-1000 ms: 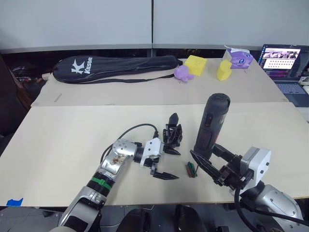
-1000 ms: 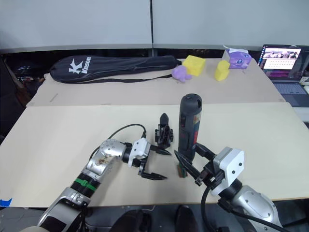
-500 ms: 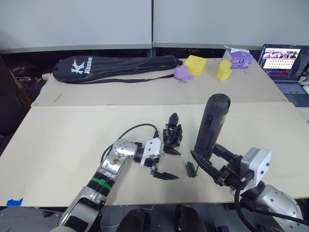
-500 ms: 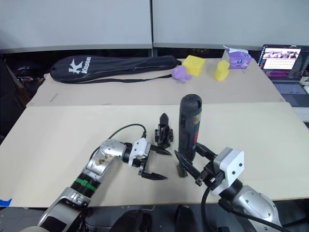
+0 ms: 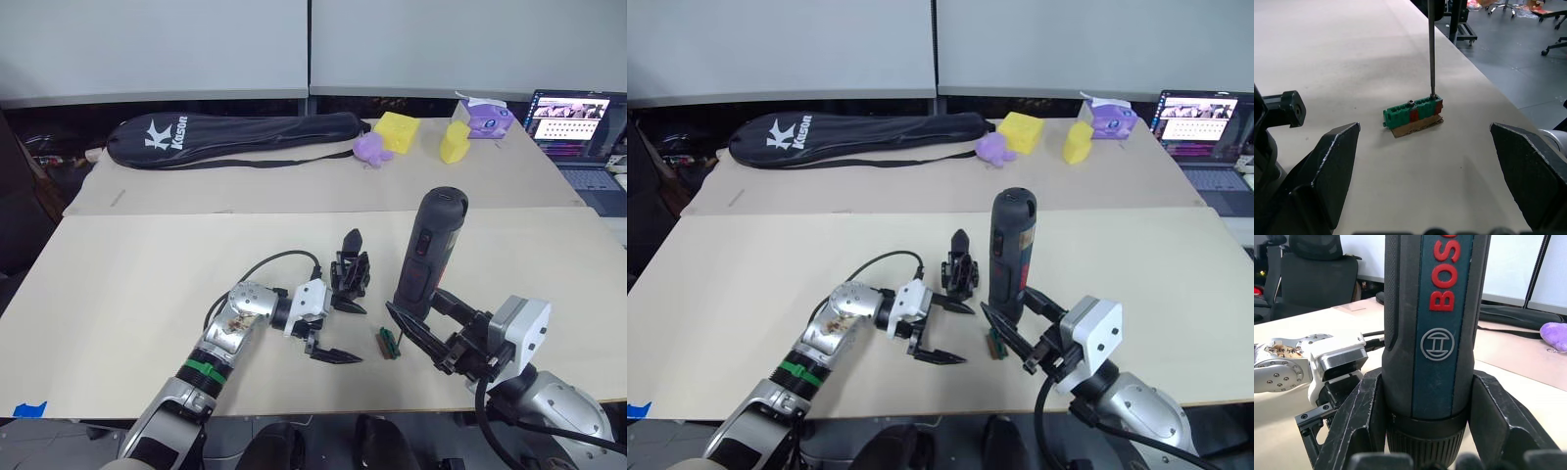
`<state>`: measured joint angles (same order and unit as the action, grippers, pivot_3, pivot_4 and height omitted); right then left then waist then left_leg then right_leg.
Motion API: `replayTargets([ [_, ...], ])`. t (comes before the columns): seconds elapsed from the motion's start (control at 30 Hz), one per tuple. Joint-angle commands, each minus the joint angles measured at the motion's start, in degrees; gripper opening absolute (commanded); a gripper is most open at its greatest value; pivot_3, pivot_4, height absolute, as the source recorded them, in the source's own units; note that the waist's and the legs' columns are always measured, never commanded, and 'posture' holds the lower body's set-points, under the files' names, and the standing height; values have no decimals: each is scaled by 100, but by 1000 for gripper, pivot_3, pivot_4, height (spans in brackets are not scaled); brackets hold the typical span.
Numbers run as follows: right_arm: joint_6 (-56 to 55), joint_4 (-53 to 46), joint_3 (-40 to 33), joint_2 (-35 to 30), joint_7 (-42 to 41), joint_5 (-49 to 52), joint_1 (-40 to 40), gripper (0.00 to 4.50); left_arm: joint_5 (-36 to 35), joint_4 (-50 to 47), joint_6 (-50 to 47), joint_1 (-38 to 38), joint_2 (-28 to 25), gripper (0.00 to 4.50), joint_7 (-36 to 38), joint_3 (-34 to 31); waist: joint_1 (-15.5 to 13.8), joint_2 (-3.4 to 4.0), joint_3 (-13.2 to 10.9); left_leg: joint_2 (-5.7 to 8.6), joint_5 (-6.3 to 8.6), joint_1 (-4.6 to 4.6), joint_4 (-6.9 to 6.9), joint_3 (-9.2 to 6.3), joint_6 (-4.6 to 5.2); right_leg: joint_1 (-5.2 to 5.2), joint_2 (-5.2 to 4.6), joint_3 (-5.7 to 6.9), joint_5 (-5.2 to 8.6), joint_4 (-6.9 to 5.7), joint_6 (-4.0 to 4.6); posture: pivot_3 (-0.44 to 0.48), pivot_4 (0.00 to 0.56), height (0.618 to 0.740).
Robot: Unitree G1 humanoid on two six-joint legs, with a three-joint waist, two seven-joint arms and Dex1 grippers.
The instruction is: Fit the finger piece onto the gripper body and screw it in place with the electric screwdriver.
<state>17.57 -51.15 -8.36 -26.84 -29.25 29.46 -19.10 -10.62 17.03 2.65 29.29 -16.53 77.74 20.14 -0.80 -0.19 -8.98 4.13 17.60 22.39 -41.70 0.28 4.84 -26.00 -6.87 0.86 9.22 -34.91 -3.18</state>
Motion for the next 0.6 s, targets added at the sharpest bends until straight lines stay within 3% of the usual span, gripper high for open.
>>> replayTargets([
  [0.03, -145, -203, -134, -18, 17, 87, 29, 1920, -86, -3, 103, 114, 13, 4500, 18, -69, -1, 0, 0, 0, 0, 0, 0, 0, 0, 0, 0, 0, 0, 0, 0, 0, 150, 723],
  [0.6, 75, -629, -508, -429, 16, 703, 105, 1920, -129, 140, 194, 99, -112, 4500, 55, -159, 6, 0, 0, 0, 0, 0, 0, 0, 0, 0, 0, 0, 0, 0, 0, 0, 150, 723],
])
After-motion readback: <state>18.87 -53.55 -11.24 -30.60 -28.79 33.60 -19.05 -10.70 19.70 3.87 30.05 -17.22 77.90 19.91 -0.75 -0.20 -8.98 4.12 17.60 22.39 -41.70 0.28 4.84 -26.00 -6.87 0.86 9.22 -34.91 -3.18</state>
